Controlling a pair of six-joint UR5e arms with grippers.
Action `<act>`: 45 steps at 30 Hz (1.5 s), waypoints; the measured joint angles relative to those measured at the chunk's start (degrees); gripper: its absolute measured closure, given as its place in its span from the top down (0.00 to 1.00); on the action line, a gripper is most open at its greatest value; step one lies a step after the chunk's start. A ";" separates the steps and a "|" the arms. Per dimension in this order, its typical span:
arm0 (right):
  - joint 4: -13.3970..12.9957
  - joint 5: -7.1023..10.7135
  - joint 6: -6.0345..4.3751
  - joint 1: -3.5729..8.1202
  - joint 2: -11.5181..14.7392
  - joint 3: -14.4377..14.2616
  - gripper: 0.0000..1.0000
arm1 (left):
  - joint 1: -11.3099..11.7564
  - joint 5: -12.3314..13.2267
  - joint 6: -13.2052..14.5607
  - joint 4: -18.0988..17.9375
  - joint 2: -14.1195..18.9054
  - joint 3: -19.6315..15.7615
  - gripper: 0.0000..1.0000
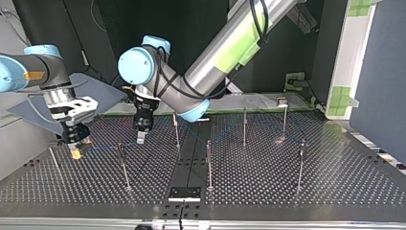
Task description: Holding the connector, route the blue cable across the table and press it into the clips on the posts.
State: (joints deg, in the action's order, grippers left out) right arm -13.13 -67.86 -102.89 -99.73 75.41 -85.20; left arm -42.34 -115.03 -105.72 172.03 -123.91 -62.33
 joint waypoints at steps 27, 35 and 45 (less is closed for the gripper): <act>0.35 0.09 0.04 -0.50 -0.12 -0.13 0.00 | -2.94 -4.84 -1.01 -9.61 12.98 -12.97 1.00; 0.37 0.09 0.04 -0.75 -0.16 -0.37 0.00 | -3.36 -4.82 -2.84 -13.53 16.91 -16.91 1.00; 0.37 0.09 0.19 -0.93 -0.16 -0.46 0.00 | -3.49 -5.84 -6.48 -18.45 17.84 -21.82 1.00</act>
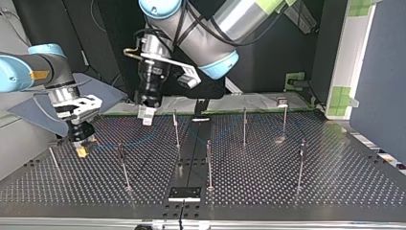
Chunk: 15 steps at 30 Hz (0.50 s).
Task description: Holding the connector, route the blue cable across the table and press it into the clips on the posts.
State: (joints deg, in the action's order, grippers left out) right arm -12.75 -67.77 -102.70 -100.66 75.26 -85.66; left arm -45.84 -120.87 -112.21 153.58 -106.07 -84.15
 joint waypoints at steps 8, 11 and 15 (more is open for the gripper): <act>0.00 0.00 0.03 -0.11 0.03 0.00 0.00 | -0.64 -1.46 -1.38 -3.47 -3.31 -3.46 1.00; 0.00 0.01 0.02 -0.17 0.03 0.00 0.00 | -1.22 -2.25 -2.02 -4.90 -4.72 -4.88 1.00; 0.00 0.01 0.02 -0.18 0.01 0.00 0.00 | -2.23 -2.84 -3.42 -7.11 -6.95 -7.10 1.00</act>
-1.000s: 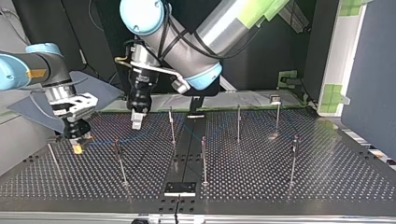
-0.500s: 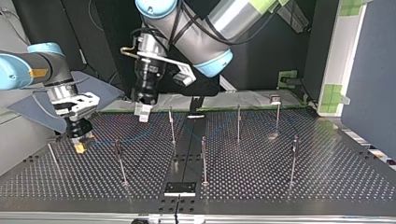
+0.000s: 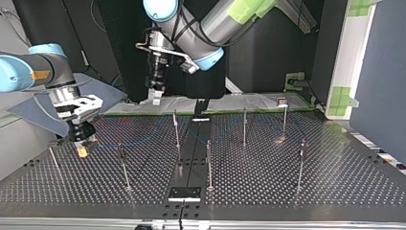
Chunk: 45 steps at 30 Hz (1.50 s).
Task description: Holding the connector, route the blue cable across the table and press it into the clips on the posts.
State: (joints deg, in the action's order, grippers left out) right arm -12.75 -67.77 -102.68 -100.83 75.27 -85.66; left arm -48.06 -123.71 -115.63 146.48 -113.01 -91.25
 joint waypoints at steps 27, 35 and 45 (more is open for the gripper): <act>0.00 -0.01 0.00 -0.03 -0.14 0.00 0.00 | -1.52 -0.72 2.44 -13.00 -11.30 -13.01 1.00; 0.00 -0.01 0.00 -0.02 -0.15 0.00 0.00 | -1.53 -0.46 4.76 -17.16 -11.42 -17.17 1.00; 0.08 -0.01 0.00 -0.19 -0.15 -0.02 0.00 | -1.53 -0.52 4.97 -22.64 -11.41 -22.63 1.00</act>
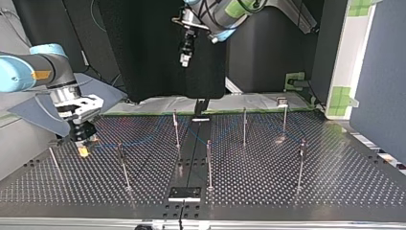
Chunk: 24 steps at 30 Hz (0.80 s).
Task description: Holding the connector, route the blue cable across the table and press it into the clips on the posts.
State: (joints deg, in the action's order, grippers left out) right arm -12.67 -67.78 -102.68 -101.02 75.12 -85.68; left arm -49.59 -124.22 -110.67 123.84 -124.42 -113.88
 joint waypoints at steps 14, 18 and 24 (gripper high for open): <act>0.13 0.00 0.00 -0.18 -0.01 0.00 0.00 | 0.14 -0.11 0.07 -7.41 -0.02 -7.41 1.00; 0.30 0.00 0.00 -0.35 -0.01 -0.14 0.00 | 0.24 0.03 0.04 -9.39 -0.02 -9.39 1.00; 0.24 -0.06 0.00 -0.44 -0.01 -0.22 0.00 | 0.26 0.08 0.06 -12.66 -0.02 -12.45 1.00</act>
State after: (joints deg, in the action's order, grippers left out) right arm -12.43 -67.83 -102.68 -101.46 75.10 -85.90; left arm -49.33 -124.15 -110.60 111.18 -124.44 -126.33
